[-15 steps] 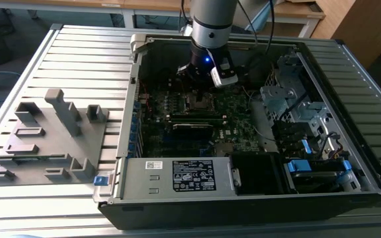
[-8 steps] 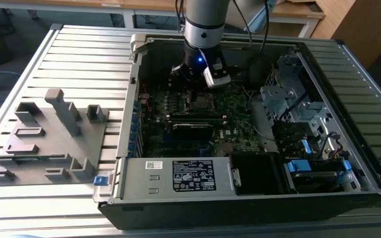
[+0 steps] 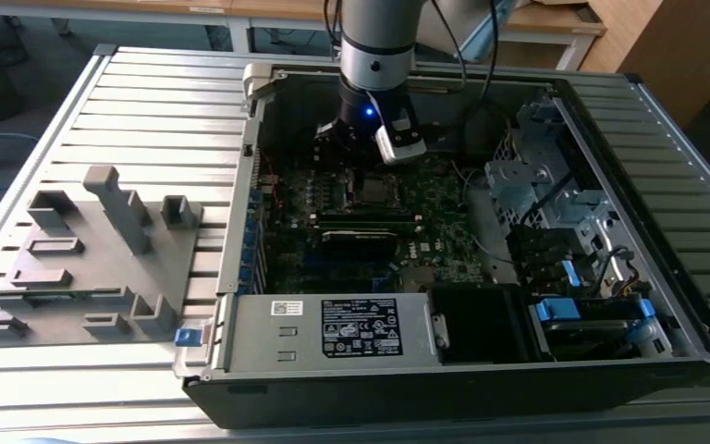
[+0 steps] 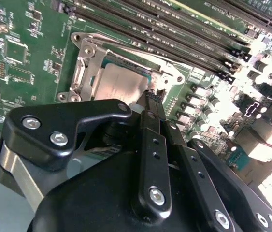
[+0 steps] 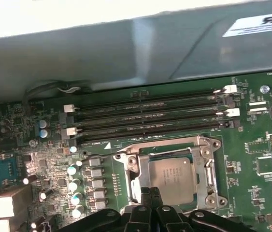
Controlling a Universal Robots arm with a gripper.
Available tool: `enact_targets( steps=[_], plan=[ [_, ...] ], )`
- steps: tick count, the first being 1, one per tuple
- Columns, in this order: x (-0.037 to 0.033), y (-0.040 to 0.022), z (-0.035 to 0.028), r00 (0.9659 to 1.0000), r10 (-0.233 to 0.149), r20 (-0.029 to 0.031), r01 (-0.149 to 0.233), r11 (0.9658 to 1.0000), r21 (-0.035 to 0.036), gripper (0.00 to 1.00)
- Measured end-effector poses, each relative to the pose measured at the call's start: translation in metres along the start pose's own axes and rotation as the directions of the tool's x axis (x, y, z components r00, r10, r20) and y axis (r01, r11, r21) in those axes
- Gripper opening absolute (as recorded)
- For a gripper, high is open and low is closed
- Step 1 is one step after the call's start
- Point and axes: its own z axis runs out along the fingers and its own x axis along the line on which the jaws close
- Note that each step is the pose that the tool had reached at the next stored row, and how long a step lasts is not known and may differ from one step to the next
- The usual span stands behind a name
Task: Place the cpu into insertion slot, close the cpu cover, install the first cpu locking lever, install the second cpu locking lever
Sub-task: 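Close the cpu cover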
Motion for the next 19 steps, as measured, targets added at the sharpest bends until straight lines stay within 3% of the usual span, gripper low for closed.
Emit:
enact_targets(
  steps=[7, 19],
  plan=[
    [0.0017, 0.0015, 0.0031, 0.9994, -0.034, 0.0007, 0.034, 0.9994, 0.0001, 0.11],
    [0.0045, 0.0026, 0.0053, 0.9949, -0.100, 0.0008, 0.100, 0.9949, 0.0017, 0.11]
  ],
)
